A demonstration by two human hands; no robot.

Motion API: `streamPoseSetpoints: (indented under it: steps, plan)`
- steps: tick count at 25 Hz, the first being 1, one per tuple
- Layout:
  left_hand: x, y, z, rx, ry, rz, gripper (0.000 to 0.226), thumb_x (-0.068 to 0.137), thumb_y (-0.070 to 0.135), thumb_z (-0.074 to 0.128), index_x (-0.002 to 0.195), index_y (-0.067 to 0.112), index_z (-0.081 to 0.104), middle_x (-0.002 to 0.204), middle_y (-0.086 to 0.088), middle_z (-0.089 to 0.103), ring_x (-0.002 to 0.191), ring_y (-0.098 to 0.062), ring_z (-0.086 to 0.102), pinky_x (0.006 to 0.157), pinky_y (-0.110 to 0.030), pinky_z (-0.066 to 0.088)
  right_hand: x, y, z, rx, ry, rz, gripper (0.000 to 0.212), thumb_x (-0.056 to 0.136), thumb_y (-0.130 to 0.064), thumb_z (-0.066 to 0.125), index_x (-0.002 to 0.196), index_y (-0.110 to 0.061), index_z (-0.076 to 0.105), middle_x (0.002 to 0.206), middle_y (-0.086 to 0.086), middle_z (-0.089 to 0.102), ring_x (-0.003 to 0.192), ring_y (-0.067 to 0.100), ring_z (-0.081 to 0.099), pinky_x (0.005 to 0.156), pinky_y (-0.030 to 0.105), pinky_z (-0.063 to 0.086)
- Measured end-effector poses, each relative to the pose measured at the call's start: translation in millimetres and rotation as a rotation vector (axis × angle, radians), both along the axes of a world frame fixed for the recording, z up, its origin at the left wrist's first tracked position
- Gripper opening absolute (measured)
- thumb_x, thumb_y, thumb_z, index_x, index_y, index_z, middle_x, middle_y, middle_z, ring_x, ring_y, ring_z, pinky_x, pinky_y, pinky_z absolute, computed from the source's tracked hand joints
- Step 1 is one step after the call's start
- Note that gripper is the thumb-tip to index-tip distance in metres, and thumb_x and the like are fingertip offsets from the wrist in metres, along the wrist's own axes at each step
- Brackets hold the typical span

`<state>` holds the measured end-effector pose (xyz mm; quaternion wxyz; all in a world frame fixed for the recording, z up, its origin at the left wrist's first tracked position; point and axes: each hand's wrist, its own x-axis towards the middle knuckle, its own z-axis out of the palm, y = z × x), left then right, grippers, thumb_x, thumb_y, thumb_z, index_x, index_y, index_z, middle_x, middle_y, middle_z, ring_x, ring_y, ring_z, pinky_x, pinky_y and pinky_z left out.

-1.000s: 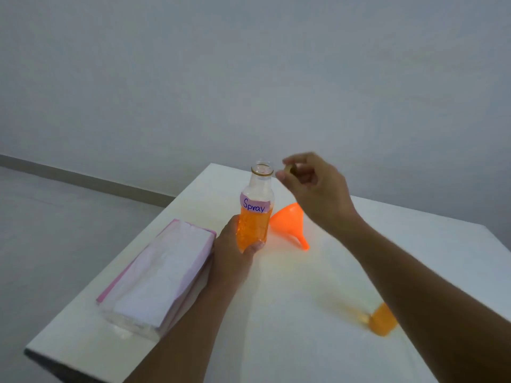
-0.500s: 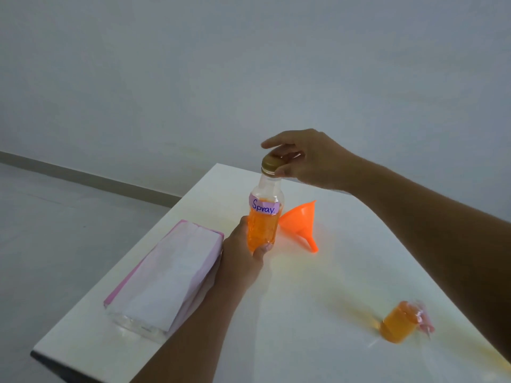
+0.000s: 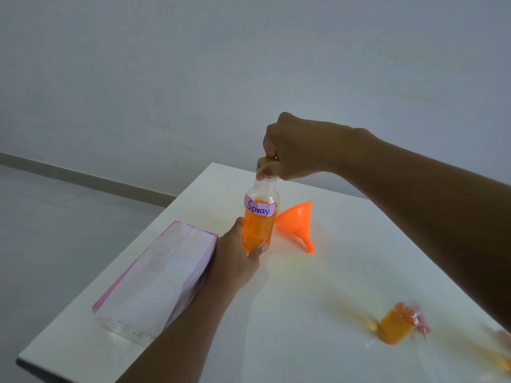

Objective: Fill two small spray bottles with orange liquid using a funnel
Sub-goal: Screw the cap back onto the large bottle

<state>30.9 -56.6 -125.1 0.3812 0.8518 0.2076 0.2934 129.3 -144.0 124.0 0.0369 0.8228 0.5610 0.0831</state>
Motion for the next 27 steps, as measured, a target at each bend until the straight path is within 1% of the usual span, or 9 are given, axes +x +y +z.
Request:
streamPoseSetpoints:
  steps: [2,5,10,13,16,19,22,25,27]
  plan:
    - [1,0,-1,-0.001,0.005,-0.001,0.060,0.082,0.052,0.071,0.130,0.023,0.049,0.116,0.001,0.068,0.102,-0.021,0.066,0.091,-0.038,0.056,1,1,1,-0.002,0.003,-0.002,0.038,0.087,-0.050,0.074,0.082,-0.012,0.072,0.075,0.001,0.066,0.071,0.025,0.068,0.064,0.040,0.058]
    - [2,-1,-2,-0.002,0.021,-0.005,0.064,0.081,0.057,0.068,0.132,0.024,0.047,0.119,0.001,0.067,0.105,-0.022,0.065,0.093,-0.041,0.056,0,-2,3,-0.048,0.035,0.030,0.030,0.084,-0.024,0.082,0.112,-0.021,0.071,0.100,-0.003,0.071,0.090,0.022,0.069,0.080,0.041,0.060]
    - [3,0,-6,-0.011,0.009,-0.012,0.068,0.078,0.064,0.063,0.131,0.026,0.047,0.116,0.003,0.068,0.103,-0.021,0.066,0.090,-0.042,0.057,0,-6,6,-0.064,0.058,0.117,0.048,0.079,0.007,0.076,0.114,-0.025,0.070,0.107,-0.006,0.069,0.101,0.017,0.063,0.086,0.046,0.059]
    - [2,1,-6,-0.007,0.009,-0.010,0.069,0.077,0.065,0.062,0.132,0.026,0.047,0.116,0.003,0.068,0.102,-0.021,0.067,0.089,-0.042,0.057,2,-4,7,-0.064,0.051,0.106,0.046,0.078,-0.003,0.082,0.116,-0.026,0.072,0.110,-0.005,0.072,0.098,0.012,0.059,0.088,0.045,0.059]
    - [3,2,-5,-0.005,0.002,-0.012,0.068,0.076,0.065,0.061,0.130,0.025,0.048,0.112,0.002,0.069,0.098,-0.020,0.067,0.086,-0.041,0.058,-4,0,8,-0.093,-0.002,0.039,0.041,0.079,-0.032,0.086,0.117,-0.025,0.072,0.090,-0.009,0.066,0.087,0.017,0.068,0.080,0.041,0.061]
    - [2,1,-4,-0.016,-0.004,-0.014,0.066,0.075,0.065,0.062,0.127,0.026,0.049,0.109,0.003,0.069,0.096,-0.020,0.067,0.085,-0.041,0.058,-11,3,7,-0.098,-0.021,-0.034,0.035,0.084,-0.047,0.078,0.096,-0.014,0.076,0.073,-0.002,0.070,0.073,0.022,0.072,0.070,0.038,0.061]
    - [2,1,-3,-0.025,0.010,-0.022,0.067,0.076,0.066,0.062,0.128,0.027,0.048,0.111,0.003,0.068,0.098,-0.020,0.067,0.087,-0.041,0.058,-11,5,1,-0.085,0.044,-0.100,0.047,0.086,-0.055,0.070,0.075,-0.009,0.068,0.059,0.006,0.073,0.061,0.023,0.074,0.070,0.043,0.064]
    - [2,1,-2,-0.022,0.033,-0.019,0.063,0.079,0.060,0.067,0.128,0.025,0.049,0.113,0.002,0.068,0.100,-0.021,0.067,0.089,-0.040,0.057,-6,-2,4,-0.054,0.109,-0.070,0.042,0.087,-0.055,0.071,0.104,-0.017,0.074,0.091,-0.004,0.077,0.081,0.017,0.073,0.081,0.042,0.062]
    - [1,1,-1,-0.013,0.036,-0.020,0.062,0.080,0.059,0.068,0.129,0.025,0.048,0.115,0.002,0.068,0.101,-0.021,0.066,0.089,-0.039,0.057,-3,-10,6,-0.047,0.177,0.016,0.034,0.092,-0.032,0.073,0.125,-0.026,0.070,0.114,-0.013,0.069,0.096,0.013,0.068,0.085,0.031,0.056]
